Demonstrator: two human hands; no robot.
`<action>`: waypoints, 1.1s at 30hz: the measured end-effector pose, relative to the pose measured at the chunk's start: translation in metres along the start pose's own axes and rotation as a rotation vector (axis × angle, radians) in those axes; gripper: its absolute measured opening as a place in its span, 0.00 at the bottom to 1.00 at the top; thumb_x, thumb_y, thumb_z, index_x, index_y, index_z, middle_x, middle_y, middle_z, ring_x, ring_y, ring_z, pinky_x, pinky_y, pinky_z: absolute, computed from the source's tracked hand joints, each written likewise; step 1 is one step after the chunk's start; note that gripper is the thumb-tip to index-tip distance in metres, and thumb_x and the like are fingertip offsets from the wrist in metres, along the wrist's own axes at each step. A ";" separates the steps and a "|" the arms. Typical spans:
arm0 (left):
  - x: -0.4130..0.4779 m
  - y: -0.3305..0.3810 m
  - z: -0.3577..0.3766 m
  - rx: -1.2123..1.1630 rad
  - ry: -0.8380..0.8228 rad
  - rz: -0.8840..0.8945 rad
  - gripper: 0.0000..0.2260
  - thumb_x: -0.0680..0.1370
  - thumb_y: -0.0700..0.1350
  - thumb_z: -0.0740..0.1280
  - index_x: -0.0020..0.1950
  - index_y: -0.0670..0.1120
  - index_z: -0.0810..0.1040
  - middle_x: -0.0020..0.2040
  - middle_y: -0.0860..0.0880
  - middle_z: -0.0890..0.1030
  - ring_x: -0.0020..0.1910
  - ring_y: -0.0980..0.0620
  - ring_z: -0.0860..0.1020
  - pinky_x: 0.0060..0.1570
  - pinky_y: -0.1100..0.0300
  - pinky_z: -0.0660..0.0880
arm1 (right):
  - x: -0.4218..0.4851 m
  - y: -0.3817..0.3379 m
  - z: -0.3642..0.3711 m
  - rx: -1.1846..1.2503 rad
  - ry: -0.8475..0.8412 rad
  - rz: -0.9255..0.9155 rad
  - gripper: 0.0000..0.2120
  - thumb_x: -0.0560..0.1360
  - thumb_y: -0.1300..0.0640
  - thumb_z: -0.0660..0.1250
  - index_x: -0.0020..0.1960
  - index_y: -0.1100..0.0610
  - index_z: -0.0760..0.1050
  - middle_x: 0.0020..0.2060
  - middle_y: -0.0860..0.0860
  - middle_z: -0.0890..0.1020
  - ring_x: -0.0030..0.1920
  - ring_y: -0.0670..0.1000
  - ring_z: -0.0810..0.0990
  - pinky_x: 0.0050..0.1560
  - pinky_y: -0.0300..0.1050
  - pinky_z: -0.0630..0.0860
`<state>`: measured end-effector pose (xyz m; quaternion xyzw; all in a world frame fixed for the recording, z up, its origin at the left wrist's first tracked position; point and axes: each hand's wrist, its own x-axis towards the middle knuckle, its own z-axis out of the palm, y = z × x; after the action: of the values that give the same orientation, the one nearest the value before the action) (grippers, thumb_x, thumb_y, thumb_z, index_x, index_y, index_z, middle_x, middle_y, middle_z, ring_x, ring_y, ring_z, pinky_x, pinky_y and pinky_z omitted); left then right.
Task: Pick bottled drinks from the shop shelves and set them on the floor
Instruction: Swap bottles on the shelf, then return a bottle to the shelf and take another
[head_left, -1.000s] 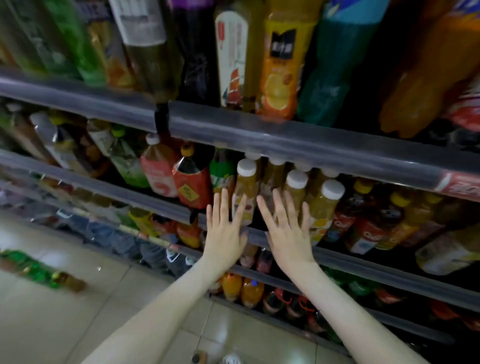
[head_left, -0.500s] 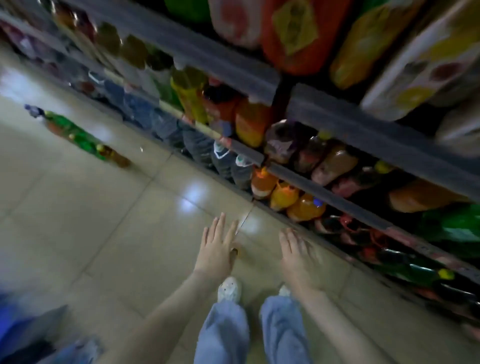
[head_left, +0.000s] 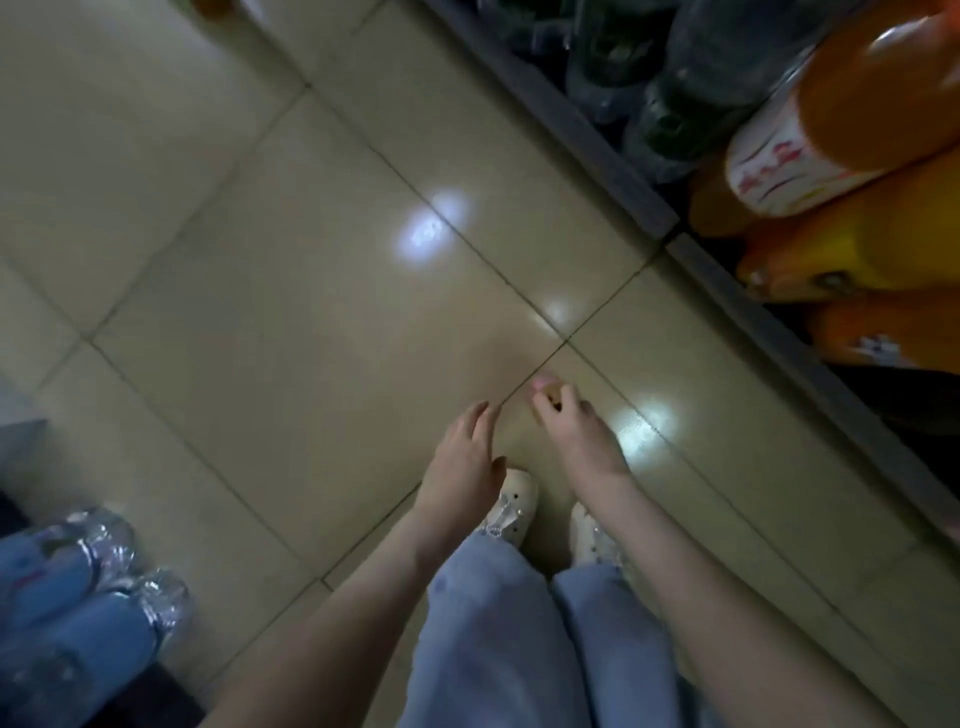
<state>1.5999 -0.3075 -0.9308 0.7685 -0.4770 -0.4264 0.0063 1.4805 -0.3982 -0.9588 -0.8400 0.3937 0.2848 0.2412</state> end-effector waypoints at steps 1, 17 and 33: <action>0.000 -0.002 0.000 -0.027 -0.006 -0.005 0.28 0.78 0.40 0.64 0.76 0.40 0.58 0.76 0.43 0.60 0.73 0.45 0.61 0.70 0.61 0.54 | 0.001 0.001 0.000 0.026 0.006 -0.007 0.24 0.78 0.68 0.55 0.73 0.56 0.60 0.64 0.58 0.65 0.57 0.58 0.74 0.49 0.48 0.74; -0.193 0.240 -0.309 -0.164 0.033 0.522 0.33 0.68 0.46 0.76 0.70 0.45 0.67 0.62 0.44 0.76 0.59 0.43 0.75 0.48 0.68 0.63 | -0.359 -0.020 -0.411 0.734 0.607 -0.003 0.11 0.69 0.60 0.75 0.48 0.54 0.78 0.44 0.38 0.73 0.47 0.31 0.72 0.48 0.23 0.65; -0.414 0.555 -0.450 -0.007 0.039 1.187 0.30 0.65 0.58 0.71 0.65 0.57 0.65 0.43 0.56 0.82 0.41 0.56 0.81 0.43 0.56 0.79 | -0.651 0.031 -0.544 1.089 1.278 0.254 0.38 0.64 0.43 0.78 0.67 0.41 0.61 0.52 0.37 0.77 0.48 0.28 0.76 0.42 0.23 0.71</action>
<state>1.4180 -0.4829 -0.1442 0.3781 -0.8236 -0.3372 0.2551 1.2694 -0.4173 -0.1370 -0.5556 0.6279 -0.4487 0.3095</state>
